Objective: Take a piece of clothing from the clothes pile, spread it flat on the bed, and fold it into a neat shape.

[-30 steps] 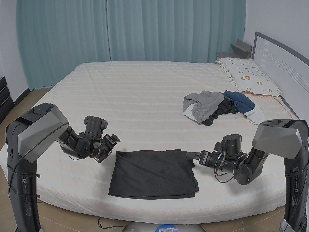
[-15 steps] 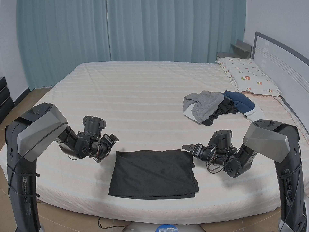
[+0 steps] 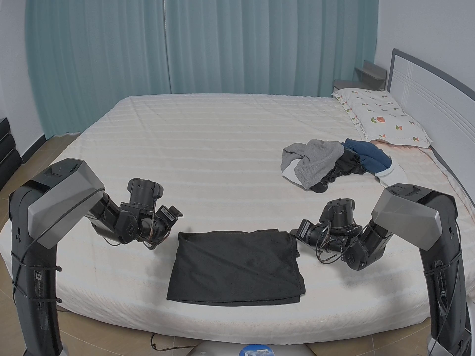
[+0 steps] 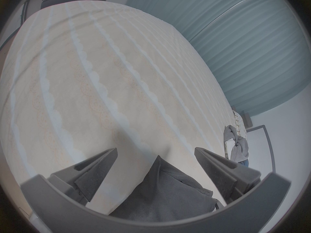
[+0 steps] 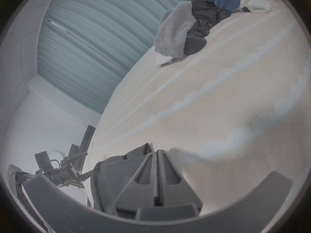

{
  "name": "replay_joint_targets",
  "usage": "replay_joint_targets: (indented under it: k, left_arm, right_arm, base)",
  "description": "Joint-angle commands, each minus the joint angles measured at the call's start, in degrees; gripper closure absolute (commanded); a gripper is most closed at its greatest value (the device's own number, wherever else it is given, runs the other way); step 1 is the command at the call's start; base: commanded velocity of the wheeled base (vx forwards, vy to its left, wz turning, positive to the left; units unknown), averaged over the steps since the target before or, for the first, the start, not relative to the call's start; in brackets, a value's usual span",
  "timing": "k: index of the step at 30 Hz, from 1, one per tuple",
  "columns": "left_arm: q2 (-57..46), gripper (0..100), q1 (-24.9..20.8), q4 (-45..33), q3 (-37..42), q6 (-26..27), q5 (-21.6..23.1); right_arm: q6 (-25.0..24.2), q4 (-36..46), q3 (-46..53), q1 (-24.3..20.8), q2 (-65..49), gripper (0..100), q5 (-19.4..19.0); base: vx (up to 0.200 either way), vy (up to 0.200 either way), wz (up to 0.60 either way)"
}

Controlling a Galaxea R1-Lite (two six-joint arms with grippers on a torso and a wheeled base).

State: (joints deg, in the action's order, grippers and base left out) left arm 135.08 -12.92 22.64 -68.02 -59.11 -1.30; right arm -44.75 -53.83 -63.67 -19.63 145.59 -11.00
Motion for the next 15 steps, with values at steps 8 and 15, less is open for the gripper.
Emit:
replay_joint_targets:
  k: [8,15]
  left_arm:
    - [0.18,0,0.00,0.04,0.08,0.14,-0.01]
    - [0.18,0,0.00,0.04,0.08,0.14,-0.01]
  right_arm:
    - [-0.07,-0.22,0.04,1.70,-0.84,100,0.19]
    - [-0.16,-0.48,0.30,2.14,-0.84,100,0.27]
  base:
    - [0.000,0.000,0.00]
    - [0.000,0.000,0.00]
